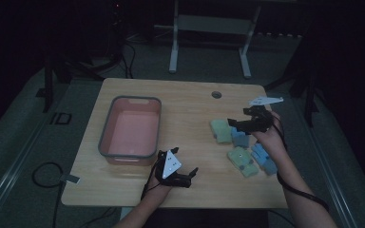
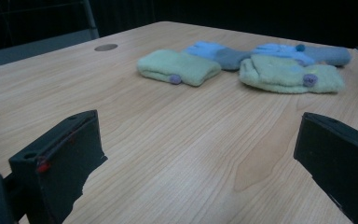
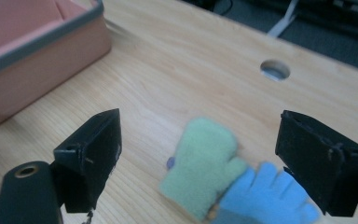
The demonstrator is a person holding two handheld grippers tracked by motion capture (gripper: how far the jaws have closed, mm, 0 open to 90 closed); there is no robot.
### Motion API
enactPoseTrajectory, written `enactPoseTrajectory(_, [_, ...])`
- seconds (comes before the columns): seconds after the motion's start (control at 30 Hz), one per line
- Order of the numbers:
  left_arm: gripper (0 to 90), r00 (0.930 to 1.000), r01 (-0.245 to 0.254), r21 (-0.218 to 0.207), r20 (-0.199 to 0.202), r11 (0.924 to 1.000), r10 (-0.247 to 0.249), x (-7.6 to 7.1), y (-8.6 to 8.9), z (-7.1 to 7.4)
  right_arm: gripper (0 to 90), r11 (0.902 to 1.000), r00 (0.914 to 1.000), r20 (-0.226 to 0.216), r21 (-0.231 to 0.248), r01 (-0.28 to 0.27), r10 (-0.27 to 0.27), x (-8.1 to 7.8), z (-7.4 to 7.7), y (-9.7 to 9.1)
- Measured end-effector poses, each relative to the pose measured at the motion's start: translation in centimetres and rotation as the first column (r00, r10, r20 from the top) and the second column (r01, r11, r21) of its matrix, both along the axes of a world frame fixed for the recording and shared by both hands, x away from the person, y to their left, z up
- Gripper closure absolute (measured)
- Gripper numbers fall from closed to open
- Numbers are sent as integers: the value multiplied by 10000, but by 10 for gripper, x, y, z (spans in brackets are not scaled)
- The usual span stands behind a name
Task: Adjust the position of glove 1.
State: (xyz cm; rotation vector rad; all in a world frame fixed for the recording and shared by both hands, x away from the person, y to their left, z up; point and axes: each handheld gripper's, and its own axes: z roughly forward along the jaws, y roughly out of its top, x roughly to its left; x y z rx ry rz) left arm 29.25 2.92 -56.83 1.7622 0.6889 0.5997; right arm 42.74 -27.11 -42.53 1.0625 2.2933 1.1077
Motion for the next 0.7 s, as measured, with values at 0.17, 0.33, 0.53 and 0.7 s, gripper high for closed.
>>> enactPoseTrajectory(0.17, [13,10000,15,-2,3,10000,-15,0,0,0,164,9995,9988,-455,-233,194,-205,13,-19,7])
enactPoseTrajectory(0.33, [13,10000,14,-12,-1,10000,-14,0,0,0,328,9980,9962,-707,-407,489,-517,21,-30,10])
enactPoseTrajectory(0.53, [13,10000,30,35,69,10000,-30,-1,-1,0,503,9955,9932,-1091,-893,316,-413,34,-45,16])
enactPoseTrajectory(0.7, [13,10000,30,-13,32,10000,-30,0,0,0,600,9927,9897,-1398,-1201,129,-297,45,-60,21])
